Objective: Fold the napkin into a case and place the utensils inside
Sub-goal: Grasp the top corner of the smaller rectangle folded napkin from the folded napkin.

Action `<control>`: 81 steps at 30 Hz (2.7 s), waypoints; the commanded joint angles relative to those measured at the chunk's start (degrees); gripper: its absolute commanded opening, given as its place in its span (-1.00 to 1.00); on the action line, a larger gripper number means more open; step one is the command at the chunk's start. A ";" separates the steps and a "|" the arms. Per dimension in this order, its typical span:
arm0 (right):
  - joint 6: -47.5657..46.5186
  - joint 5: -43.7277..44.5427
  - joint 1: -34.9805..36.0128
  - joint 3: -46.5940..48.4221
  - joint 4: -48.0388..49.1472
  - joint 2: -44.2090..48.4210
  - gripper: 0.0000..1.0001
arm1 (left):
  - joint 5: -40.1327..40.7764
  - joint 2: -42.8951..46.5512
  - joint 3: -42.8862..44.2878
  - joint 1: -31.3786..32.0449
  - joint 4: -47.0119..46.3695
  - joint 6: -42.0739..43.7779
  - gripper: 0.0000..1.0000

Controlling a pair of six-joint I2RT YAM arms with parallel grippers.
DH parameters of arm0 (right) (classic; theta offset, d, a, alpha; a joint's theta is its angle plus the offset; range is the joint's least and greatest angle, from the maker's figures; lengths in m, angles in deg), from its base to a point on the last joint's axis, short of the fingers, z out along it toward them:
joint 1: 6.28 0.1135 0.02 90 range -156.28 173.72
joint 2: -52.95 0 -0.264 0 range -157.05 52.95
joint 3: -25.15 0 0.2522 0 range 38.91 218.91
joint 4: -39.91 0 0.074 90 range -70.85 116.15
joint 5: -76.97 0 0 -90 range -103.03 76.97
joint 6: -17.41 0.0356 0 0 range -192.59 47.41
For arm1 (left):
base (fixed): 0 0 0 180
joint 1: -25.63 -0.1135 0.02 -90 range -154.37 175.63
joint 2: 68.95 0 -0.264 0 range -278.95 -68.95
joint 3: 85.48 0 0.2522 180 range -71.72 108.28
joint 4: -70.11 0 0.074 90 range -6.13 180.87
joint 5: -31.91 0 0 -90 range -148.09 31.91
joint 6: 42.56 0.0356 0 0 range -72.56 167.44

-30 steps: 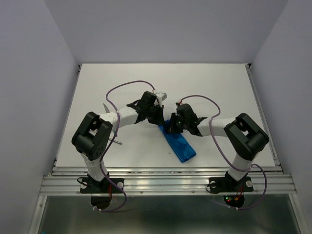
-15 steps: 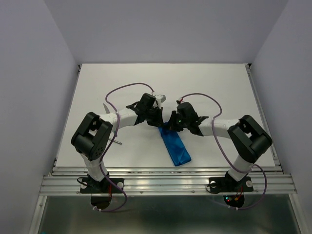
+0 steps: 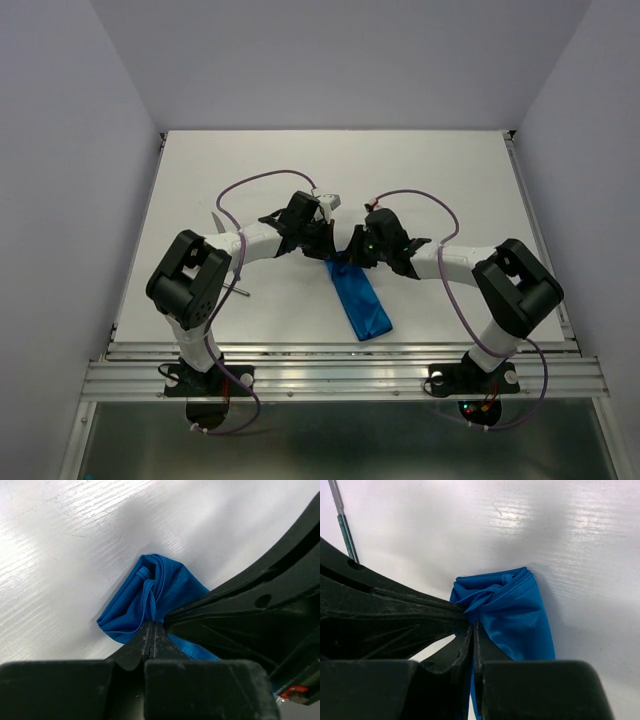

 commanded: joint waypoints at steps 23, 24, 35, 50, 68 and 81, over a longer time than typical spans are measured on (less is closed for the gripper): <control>9.71 -5.21 -0.23 -1.25 15.18 -14.04 -0.90 | -2.68 5.32 -1.48 -0.17 -1.95 -1.86 -1.00; 9.98 -4.67 -0.23 -1.34 15.08 -14.31 -0.90 | -2.59 5.41 -1.65 -0.26 -1.95 -1.95 -1.00; 9.19 -2.39 -0.23 -3.62 14.03 -6.06 -0.86 | -0.39 6.20 -2.54 -0.26 0.08 -0.19 -0.72; 7.17 -2.38 -0.23 -7.76 11.75 3.71 -0.84 | -1.19 12.18 -1.30 -1.14 3.06 -0.98 -0.30; 4.79 -9.14 -0.23 0.68 10.78 -5.87 -0.85 | -0.57 10.52 -12.55 -6.06 -3.88 -10.12 -0.67; 5.85 -11.87 0.30 1.12 12.89 -8.07 -0.85 | -3.91 5.33 -11.67 -5.97 -6.60 -9.77 -0.80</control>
